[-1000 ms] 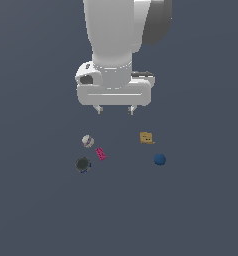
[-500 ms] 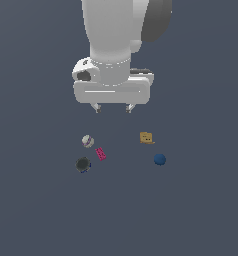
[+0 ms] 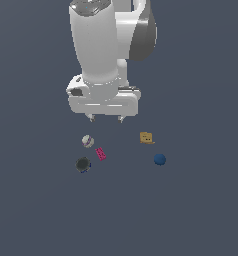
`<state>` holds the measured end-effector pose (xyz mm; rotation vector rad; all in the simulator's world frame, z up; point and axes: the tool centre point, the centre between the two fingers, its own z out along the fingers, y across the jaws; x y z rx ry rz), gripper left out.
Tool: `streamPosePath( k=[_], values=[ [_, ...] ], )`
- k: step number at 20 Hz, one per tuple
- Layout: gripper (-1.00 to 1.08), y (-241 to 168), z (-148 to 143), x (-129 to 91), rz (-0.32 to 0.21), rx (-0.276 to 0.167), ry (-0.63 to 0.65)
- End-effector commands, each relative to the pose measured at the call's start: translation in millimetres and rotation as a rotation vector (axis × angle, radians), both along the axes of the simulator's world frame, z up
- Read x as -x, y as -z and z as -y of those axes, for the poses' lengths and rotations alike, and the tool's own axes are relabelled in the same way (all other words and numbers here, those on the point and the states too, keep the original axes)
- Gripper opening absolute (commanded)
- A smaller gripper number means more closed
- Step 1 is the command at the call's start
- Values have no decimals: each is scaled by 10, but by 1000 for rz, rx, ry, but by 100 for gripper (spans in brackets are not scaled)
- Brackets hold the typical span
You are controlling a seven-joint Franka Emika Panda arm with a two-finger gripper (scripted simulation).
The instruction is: Pick up a designated object from a clutter of objects.
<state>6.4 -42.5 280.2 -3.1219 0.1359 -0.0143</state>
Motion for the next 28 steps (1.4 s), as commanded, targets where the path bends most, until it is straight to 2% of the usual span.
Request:
streamPosePath(
  k=[1,7,16,22,28],
  values=[
    [100,187,112,14,-1,-3,24],
    [100,764,466,120,-4,-7,103],
    [100,1544,961,448,-8,2,220],
    [100,1824,1142,627,-11,11,266],
    [100,1931,1211,706,-12,15,284]
  ],
)
